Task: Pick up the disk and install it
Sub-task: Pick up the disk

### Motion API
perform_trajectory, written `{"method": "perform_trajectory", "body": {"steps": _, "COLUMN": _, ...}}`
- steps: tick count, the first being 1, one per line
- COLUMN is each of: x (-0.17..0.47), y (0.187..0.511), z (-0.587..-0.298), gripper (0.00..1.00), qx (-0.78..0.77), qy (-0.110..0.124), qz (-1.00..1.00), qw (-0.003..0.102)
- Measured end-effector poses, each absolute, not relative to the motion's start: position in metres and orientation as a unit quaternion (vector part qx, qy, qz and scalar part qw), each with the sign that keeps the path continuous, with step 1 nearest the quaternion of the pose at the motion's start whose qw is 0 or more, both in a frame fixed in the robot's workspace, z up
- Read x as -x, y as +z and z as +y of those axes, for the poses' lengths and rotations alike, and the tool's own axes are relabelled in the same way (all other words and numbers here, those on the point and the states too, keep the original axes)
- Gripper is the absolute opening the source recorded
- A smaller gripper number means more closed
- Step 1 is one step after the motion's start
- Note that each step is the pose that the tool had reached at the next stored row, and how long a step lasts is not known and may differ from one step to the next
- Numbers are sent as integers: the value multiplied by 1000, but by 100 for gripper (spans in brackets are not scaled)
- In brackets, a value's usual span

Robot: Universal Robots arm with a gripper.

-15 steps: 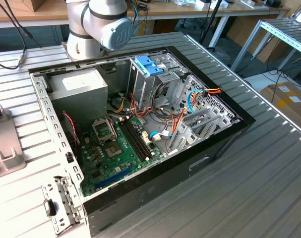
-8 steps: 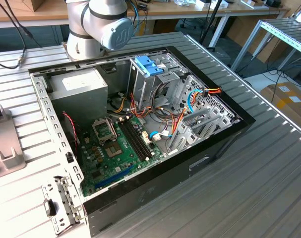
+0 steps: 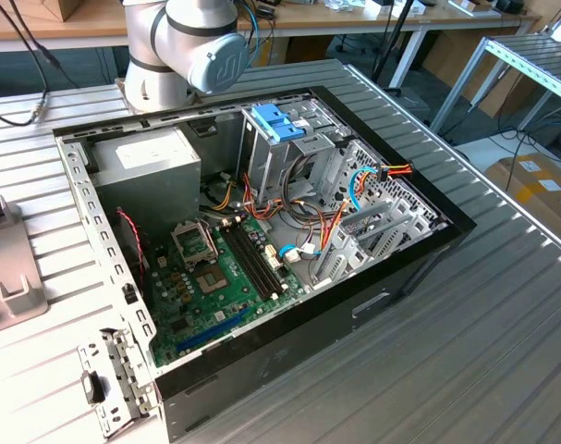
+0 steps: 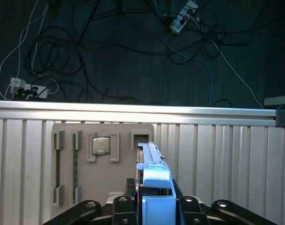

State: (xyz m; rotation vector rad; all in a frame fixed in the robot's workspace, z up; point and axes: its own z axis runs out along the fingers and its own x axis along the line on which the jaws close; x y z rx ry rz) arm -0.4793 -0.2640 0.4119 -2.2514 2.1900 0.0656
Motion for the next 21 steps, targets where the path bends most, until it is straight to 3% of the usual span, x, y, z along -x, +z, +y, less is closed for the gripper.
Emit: {"method": "perform_trajectory", "body": {"steps": 21, "x": 479, "y": 440, "z": -264, "gripper": 37, "qx": 717, "qy": 21, "qz": 697, "qw": 0}}
